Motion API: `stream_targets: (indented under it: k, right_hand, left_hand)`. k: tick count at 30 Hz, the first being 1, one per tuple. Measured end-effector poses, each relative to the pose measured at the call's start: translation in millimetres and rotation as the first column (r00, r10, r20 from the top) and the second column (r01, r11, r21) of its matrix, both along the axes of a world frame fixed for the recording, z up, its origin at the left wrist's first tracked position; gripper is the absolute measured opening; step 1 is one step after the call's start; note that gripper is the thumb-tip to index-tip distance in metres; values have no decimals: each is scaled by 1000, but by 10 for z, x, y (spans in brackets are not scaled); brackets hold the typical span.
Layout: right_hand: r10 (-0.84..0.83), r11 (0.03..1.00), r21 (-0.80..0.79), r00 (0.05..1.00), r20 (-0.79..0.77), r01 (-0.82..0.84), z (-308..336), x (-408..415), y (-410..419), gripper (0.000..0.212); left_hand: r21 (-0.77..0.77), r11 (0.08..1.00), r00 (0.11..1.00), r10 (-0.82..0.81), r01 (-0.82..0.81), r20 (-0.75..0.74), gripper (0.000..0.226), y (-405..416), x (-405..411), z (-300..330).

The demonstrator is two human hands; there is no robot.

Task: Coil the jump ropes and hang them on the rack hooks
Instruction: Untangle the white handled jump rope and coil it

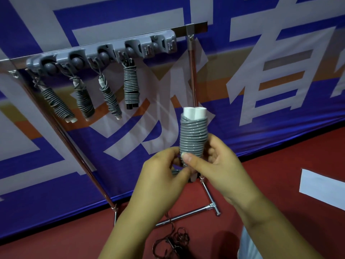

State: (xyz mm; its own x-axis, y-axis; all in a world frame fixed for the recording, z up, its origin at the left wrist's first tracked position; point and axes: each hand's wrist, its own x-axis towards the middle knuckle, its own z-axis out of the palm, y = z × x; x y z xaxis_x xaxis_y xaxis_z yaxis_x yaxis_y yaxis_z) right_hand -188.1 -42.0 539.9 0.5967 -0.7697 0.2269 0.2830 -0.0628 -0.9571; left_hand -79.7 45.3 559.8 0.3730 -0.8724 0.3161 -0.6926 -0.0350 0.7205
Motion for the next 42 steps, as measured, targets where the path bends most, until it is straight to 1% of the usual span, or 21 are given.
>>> stream_targets:
  k: [2,6,8,11,12,14,16,18,21,23,25,27,28,29,31,33,35,37,38,40,42]
  right_hand:
    - [31,995,89,999,33,-34,15,-17,-33,42]
    - [124,979,160,992,37,-129,106,-105,-122,42]
    - [168,966,191,985,47,-174,148,-150,-169,38]
    - [192,953,236,981,14,-190,153,-194,-224,30]
    - [208,945,256,978,8,-203,148,-204,-226,28]
    - [240,930,285,971,4,-231,143,-205,-218,26]
    - [252,921,306,968,3,-240,137,-208,-219,23]
    - [253,917,317,967,6,-242,125,-214,-244,14]
    - [255,907,345,967,6,-241,131,-203,-264,7]
    - [250,899,371,968,1,-232,142,-198,-256,13]
    - [257,886,397,966,5,-238,159,-191,-238,16]
    - [267,869,428,964,19,-249,164,-178,-224,16]
    - [272,861,440,962,23,-255,161,-173,-221,15]
    - [278,855,448,960,25,-260,160,-168,-223,16]
    - [301,845,456,953,25,-279,165,-168,-238,16]
    - [332,837,458,943,7,-299,180,-179,-255,16]
    - [353,840,448,935,-22,-306,198,-181,-263,17]
    - [359,850,427,932,-44,-307,208,-171,-265,18]
    - [358,853,423,933,-47,-306,208,-166,-270,18]
    - [350,853,428,936,-45,-299,203,-154,-278,19]
    - [343,858,425,938,-54,-289,196,-152,-280,18]
  left_hand:
    - [23,1000,1000,-21,21,22,29,8,-10,18]
    - [58,977,972,-195,204,-134,42,50,49,99]
    - [36,972,969,-227,231,-98,37,84,121,104]
    - [-37,976,976,-215,214,-25,9,120,238,102]
    - [-45,972,973,-233,232,-1,6,124,257,103]
    - [-42,963,964,-263,265,40,11,123,264,105]
    - [-43,957,958,-286,287,32,14,120,265,101]
    - [-52,951,953,-304,304,8,18,133,265,81]
    - [-43,960,957,-280,278,-71,14,151,231,85]
    - [-23,959,934,-280,283,-220,13,141,209,89]
    - [-10,937,860,-324,348,-394,16,115,193,68]
    - [-27,924,756,-330,383,-565,16,70,166,20]
    - [-34,924,705,-315,382,-635,19,44,151,-5]
    - [-24,923,677,-300,385,-672,23,21,136,-27]
    - [37,902,664,-288,430,-690,33,-9,118,-63]
    - [78,860,604,-288,505,-743,35,-26,131,-89]
    - [62,817,526,-308,573,-793,32,-36,164,-99]
    - [21,786,479,-355,618,-803,32,-48,203,-112]
    - [11,782,477,-369,623,-798,32,-51,223,-118]
    - [20,798,511,-366,603,-778,30,-54,252,-116]
    - [21,808,531,-367,589,-764,20,-42,268,-100]
